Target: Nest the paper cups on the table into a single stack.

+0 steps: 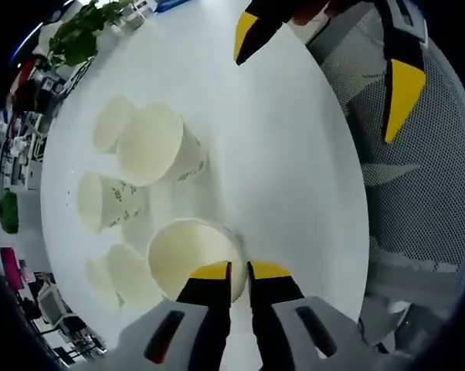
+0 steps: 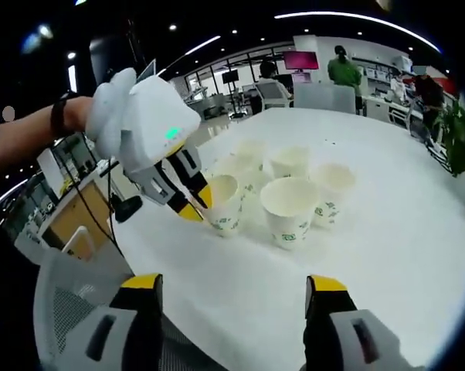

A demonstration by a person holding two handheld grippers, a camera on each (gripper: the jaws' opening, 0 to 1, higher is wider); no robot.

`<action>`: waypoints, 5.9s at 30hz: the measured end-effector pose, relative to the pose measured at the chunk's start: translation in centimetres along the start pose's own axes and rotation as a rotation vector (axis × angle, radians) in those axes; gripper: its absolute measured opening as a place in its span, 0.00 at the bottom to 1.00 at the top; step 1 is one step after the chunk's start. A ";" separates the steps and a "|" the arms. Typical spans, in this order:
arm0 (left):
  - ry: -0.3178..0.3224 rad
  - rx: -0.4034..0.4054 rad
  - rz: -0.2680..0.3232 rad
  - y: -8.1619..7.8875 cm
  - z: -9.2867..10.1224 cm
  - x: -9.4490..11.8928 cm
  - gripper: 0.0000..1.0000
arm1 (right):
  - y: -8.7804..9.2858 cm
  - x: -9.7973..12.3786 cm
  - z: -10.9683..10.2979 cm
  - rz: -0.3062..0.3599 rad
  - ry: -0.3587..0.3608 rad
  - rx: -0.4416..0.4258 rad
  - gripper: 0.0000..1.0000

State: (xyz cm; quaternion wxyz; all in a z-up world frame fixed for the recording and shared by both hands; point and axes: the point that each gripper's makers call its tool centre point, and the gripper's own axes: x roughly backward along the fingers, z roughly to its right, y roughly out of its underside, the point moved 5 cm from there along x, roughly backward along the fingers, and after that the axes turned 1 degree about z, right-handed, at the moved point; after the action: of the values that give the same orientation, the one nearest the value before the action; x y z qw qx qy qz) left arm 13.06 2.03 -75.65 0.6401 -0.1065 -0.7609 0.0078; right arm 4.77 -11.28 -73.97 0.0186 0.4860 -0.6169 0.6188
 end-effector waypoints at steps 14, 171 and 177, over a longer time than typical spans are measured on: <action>-0.011 0.170 0.120 1.1 0.0 0.9 0.16 | -0.3 -0.4 -0.1 0.017 -0.008 -0.021 0.75; -0.283 1.121 0.473 14.0 -4.6 1.4 0.36 | -3.3 0.4 3.7 0.059 0.021 -0.128 0.66; -0.274 1.021 0.485 13.6 -5.1 2.5 0.36 | -4.5 0.1 3.0 0.061 -0.001 -0.107 0.66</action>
State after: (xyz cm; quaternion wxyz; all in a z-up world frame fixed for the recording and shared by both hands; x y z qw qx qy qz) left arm 19.73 15.08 -74.27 0.4860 0.0466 -0.6905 0.5337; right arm 9.28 -12.63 -71.23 0.0255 0.4657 -0.6636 0.5849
